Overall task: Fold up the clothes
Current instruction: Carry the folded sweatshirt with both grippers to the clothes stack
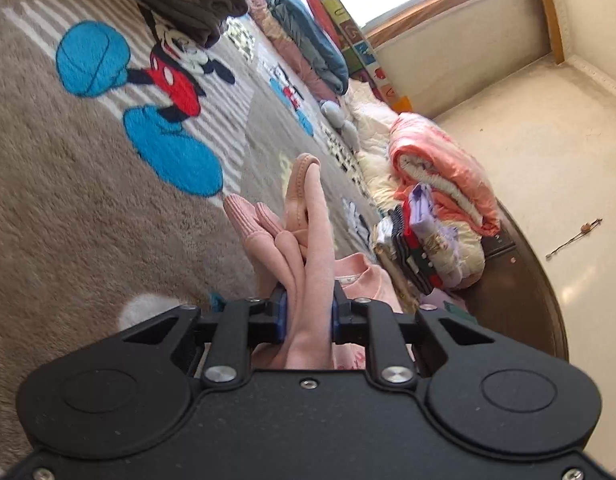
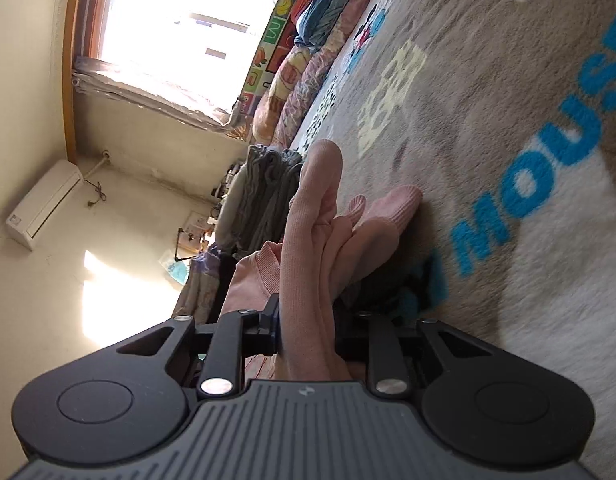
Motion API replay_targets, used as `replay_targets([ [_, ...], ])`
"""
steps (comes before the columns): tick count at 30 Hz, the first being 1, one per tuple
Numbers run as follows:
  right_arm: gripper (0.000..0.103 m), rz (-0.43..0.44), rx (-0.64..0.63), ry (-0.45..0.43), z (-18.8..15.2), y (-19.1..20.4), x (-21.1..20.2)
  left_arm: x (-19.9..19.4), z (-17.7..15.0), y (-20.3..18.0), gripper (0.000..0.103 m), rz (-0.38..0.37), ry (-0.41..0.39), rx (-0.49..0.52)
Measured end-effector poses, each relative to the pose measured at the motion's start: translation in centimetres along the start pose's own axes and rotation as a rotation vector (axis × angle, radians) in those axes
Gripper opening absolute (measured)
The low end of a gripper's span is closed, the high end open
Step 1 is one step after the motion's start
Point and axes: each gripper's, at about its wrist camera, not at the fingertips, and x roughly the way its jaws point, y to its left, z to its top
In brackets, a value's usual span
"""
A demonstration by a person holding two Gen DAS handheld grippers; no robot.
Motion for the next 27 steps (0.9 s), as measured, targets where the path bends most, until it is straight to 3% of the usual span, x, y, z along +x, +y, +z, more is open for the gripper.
replay_targets([
  [8, 0.025, 0.183, -0.023, 0.091, -0.6, 6.5, 4.9, -9.8, 2.3, 1.4, 0.017, -0.093, -0.227, -0.152],
  [17, 0.025, 0.353, -0.065, 0.283, -2.7, 16.2, 13.6, -22.0, 5.3, 2.1, 0.017, -0.077, -0.496, -0.217],
  [27, 0.025, 0.469, -0.102, 0.515, -9.2, 26.5, 24.4, -33.8, 10.1, 4.5, 0.017, -0.017, -0.753, -0.284],
])
